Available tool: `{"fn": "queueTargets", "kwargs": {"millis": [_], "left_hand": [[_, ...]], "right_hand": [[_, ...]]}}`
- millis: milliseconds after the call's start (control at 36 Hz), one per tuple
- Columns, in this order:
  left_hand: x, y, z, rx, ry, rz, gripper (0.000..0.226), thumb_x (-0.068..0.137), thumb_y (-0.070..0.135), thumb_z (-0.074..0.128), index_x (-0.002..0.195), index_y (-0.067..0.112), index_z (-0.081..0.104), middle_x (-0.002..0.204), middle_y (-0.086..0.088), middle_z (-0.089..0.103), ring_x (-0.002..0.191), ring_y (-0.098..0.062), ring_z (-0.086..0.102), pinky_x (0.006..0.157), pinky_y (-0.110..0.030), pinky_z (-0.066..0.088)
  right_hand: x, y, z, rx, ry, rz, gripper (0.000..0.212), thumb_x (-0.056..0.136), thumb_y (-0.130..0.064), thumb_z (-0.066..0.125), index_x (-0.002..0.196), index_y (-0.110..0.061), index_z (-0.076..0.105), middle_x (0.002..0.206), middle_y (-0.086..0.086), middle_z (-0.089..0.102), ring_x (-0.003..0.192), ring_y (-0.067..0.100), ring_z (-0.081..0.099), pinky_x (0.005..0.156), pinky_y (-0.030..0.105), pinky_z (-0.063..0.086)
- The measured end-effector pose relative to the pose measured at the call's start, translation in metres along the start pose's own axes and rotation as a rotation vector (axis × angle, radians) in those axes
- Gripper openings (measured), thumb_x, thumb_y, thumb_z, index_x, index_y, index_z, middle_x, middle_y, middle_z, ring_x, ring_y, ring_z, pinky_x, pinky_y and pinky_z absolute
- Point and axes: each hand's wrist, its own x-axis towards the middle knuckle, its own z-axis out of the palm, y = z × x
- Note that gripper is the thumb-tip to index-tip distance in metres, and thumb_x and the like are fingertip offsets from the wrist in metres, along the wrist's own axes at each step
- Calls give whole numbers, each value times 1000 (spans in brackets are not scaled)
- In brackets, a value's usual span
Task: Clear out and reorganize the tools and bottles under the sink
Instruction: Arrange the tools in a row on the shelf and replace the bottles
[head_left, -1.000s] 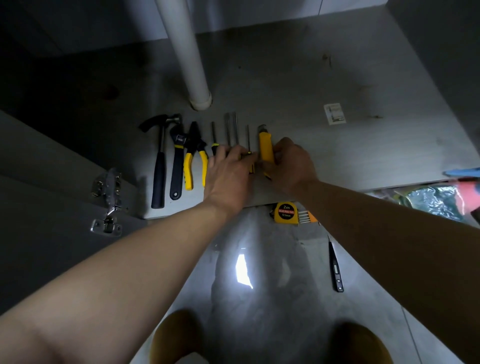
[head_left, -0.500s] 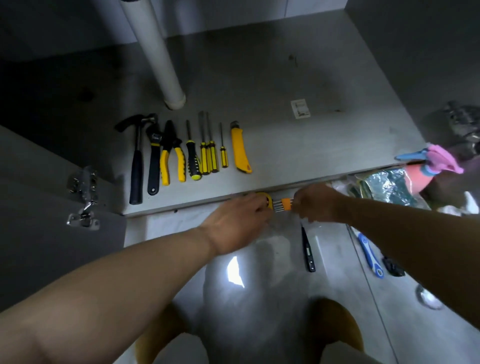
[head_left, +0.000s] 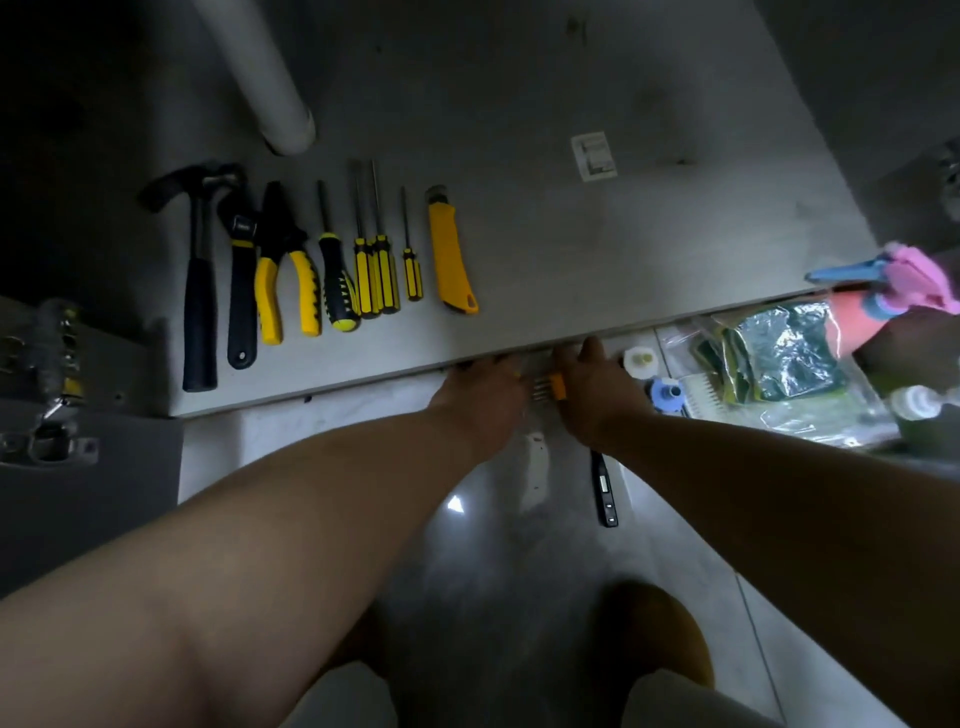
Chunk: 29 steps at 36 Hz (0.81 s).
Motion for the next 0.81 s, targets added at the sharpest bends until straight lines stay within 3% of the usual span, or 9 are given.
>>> {"fn": "queueTargets", "kwargs": {"millis": [111,222,333,417,472,556,667,806], "left_hand": [[-12,-9,13,-95,-102,-26,62,94,1,50,151,21,38,159,-13,19,149,-38,18,107,-50,46],[-31,-16,23,-24,-124,-20,75,88,-4,52,154,21,27,156,-17,18,143,-37,23,88,-42,51],[-49,-24,27,-110,-109,63,67,90,18,61,151,25,34,147,-13,29,130,-33,36,94,-41,52],[-63,-24,17,-237,-28,157,59,89,39,64,142,33,42,131,-3,38,112,-25,49,88,-40,53],[-73,-24,5,-307,61,187,57,83,43,63,137,36,44,123,2,39,99,-20,52,79,-37,55],[-83,-29,-19,-321,323,208,57,78,49,61,132,37,46,121,8,41,90,-12,51,65,-29,52],[-71,-48,-58,-469,592,123,55,82,45,63,134,32,47,126,7,43,102,-14,56,77,-35,56],[-29,-91,-107,-719,807,-177,65,78,22,80,136,20,50,133,-1,52,118,-16,54,100,-19,42]], "right_hand": [[-1,-2,4,-22,-52,24,58,89,-14,60,141,-16,33,132,16,42,104,39,62,81,45,53],[-6,3,1,6,-111,11,53,91,-17,58,138,-15,35,121,14,60,106,34,63,84,43,53],[-11,5,-13,152,-249,-107,26,92,-20,57,116,-11,60,114,12,64,106,30,63,88,37,51],[-16,1,-35,330,-410,-129,21,91,-23,65,94,-3,71,97,14,68,88,22,63,72,26,46],[-21,1,-54,529,-522,-86,17,89,-19,69,93,-3,73,79,11,66,70,16,58,60,21,45],[-23,3,-83,746,-601,-71,12,89,-15,71,93,-4,71,64,2,56,60,12,51,56,22,42],[-18,-2,-122,983,-494,-98,7,93,-14,67,88,-10,67,61,3,56,52,9,50,50,18,41],[15,-27,-152,1231,-75,-28,6,96,-7,63,90,-7,64,71,13,57,54,13,56,50,19,49]]}}
